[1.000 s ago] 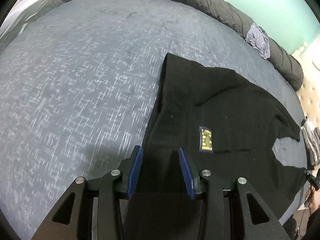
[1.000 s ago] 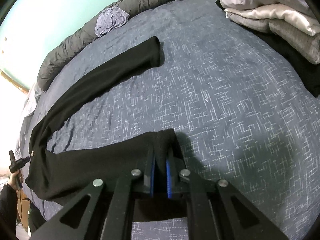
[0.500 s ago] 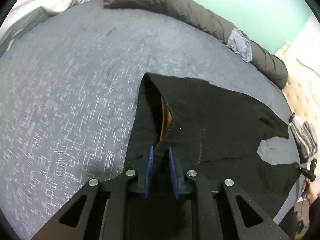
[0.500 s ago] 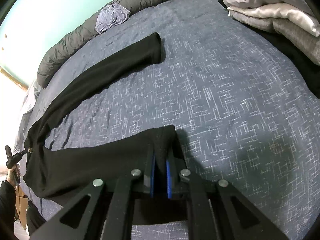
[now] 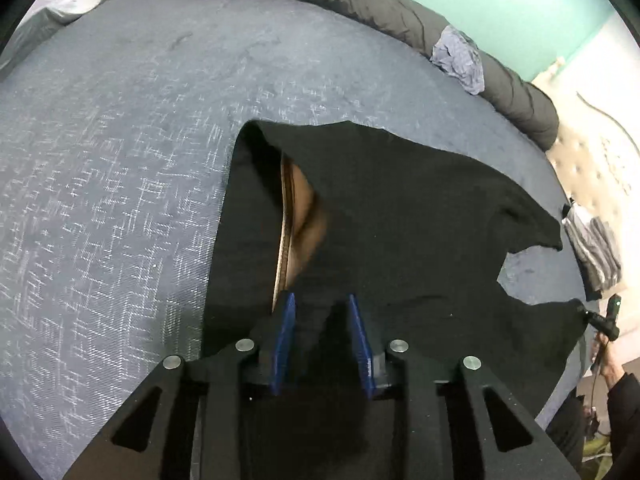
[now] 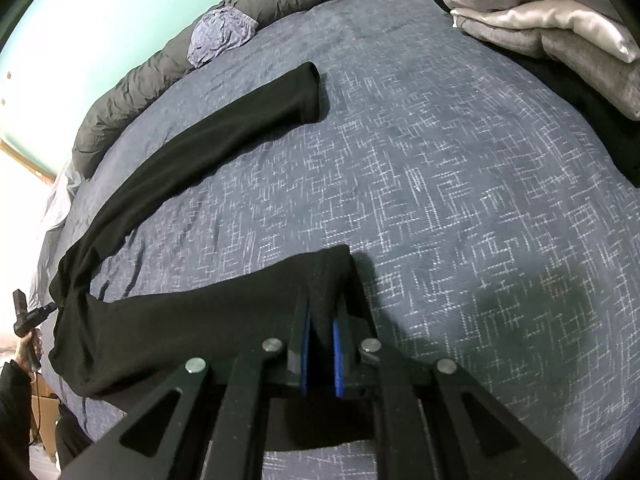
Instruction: Fold clothes
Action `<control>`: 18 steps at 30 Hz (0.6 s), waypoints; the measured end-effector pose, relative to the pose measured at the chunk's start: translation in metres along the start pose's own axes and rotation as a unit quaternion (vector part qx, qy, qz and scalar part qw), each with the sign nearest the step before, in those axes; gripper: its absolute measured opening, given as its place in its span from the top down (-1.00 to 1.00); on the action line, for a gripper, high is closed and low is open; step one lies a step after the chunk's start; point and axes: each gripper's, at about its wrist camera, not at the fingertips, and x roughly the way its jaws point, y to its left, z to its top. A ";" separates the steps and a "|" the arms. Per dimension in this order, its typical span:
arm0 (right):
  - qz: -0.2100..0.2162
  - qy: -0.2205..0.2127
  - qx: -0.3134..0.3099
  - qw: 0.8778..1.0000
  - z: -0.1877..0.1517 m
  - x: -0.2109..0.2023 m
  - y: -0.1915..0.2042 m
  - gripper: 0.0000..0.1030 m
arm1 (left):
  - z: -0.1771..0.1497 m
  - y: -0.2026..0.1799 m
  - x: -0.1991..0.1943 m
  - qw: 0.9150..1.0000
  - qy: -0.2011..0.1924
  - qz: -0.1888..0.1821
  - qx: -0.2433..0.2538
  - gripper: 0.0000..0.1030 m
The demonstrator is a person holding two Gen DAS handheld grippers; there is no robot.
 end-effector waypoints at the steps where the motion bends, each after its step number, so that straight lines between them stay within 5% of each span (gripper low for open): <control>1: 0.000 0.001 0.000 1.000 0.000 0.000 0.000 0.84 | -0.001 0.001 0.000 1.000 -0.002 0.005 0.000 0.40; 18: -0.004 0.004 0.002 1.000 -0.001 0.001 0.001 0.84 | 0.016 0.011 0.008 0.998 -0.037 0.040 -0.033 0.37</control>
